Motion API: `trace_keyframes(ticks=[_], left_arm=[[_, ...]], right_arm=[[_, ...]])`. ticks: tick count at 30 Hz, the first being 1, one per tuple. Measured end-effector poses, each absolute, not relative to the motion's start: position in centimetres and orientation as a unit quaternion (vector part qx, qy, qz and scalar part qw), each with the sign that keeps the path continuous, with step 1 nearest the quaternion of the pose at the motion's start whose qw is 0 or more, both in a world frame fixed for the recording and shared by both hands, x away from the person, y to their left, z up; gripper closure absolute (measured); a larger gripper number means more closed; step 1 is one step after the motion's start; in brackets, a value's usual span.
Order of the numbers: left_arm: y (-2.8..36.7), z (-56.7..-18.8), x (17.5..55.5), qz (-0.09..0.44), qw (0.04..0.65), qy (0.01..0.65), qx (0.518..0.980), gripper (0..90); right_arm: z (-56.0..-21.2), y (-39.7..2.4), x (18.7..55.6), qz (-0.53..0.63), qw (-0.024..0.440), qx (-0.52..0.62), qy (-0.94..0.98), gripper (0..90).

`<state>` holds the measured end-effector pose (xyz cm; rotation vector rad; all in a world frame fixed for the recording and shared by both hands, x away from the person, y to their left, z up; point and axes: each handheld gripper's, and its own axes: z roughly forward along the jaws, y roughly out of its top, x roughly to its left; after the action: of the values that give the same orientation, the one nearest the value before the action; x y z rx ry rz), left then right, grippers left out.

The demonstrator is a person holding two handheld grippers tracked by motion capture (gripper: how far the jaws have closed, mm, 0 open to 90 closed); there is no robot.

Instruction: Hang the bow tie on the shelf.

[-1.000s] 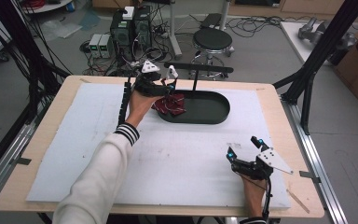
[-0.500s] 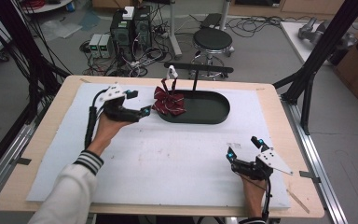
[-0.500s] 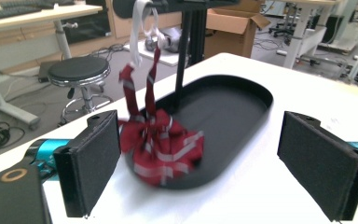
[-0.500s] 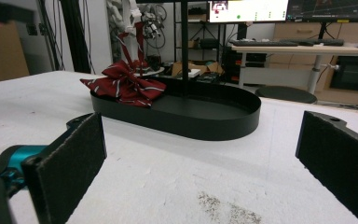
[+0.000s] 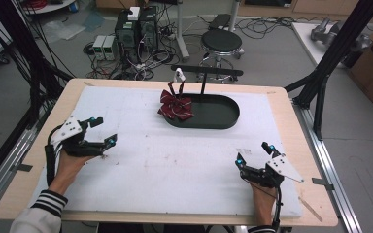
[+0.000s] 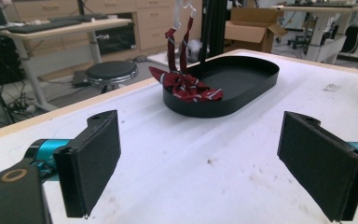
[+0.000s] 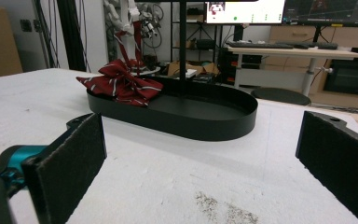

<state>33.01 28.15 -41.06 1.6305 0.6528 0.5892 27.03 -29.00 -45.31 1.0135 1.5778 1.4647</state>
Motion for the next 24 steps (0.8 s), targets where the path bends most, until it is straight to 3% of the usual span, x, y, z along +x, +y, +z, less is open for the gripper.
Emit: trace_keyframes(ticks=[6, 24], left_arm=[[29.3, -43.1, 31.3, 0.262, 0.626, 0.305, 0.669, 13.7], [28.7, -45.3, 29.8, 0.301, 0.635, 0.332, 0.63, 13.7]], right_arm=[[-45.3, -29.1, 27.1, 0.576, 0.367, 0.4, 0.611, 0.5], [-45.3, -29.1, 26.9, 0.577, 0.37, 0.399, 0.609, 0.6]])
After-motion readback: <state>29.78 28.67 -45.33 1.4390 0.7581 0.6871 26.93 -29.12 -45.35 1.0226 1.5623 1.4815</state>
